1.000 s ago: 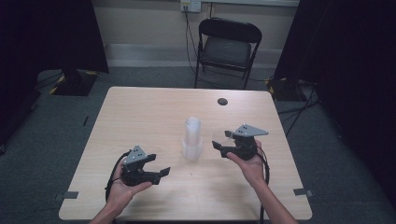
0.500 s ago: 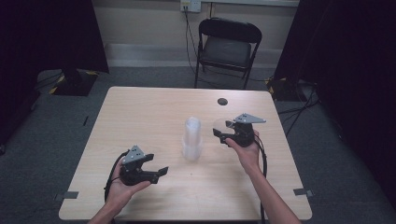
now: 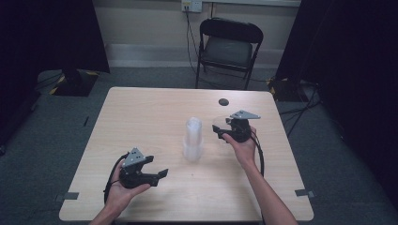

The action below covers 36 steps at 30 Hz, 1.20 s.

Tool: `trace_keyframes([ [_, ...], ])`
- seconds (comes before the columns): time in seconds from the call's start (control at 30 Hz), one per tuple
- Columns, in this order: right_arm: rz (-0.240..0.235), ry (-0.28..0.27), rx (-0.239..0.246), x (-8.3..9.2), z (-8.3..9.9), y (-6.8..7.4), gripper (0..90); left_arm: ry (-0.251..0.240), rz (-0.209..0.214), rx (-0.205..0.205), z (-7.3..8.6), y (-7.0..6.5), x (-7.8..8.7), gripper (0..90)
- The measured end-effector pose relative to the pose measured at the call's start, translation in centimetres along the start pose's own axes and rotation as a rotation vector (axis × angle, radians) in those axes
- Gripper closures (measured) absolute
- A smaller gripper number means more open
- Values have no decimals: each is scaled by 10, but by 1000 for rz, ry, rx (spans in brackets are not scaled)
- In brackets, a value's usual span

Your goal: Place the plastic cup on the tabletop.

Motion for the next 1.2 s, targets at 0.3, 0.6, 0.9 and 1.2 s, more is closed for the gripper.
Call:
trace_keyframes([
  [0.3, 14, 13, -13, -22, 5, -3, 301, -3, 1, 4, 1, 2, 2, 196],
  [0.6, 5, 15, -7, -38, 8, 0, 298, 2, 4, 5, 2, 2, 1, 200],
  [0.9, -1, 8, 2, -43, 14, 2, 281, 7, 8, 5, 3, 2, -1, 203],
  [1.2, -6, 13, -2, -36, 16, 2, 273, 6, 7, 2, 3, 1, -1, 203],
])
Point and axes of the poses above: each handheld gripper's, and its own axes: x roughly backward along the jaws, z roughly out of its underside, y roughly to its left, the point moved 3 cm from there along -x, roughly forward along the jaws, and after that the axes turned 1 degree about z, right-handed, at the moved point
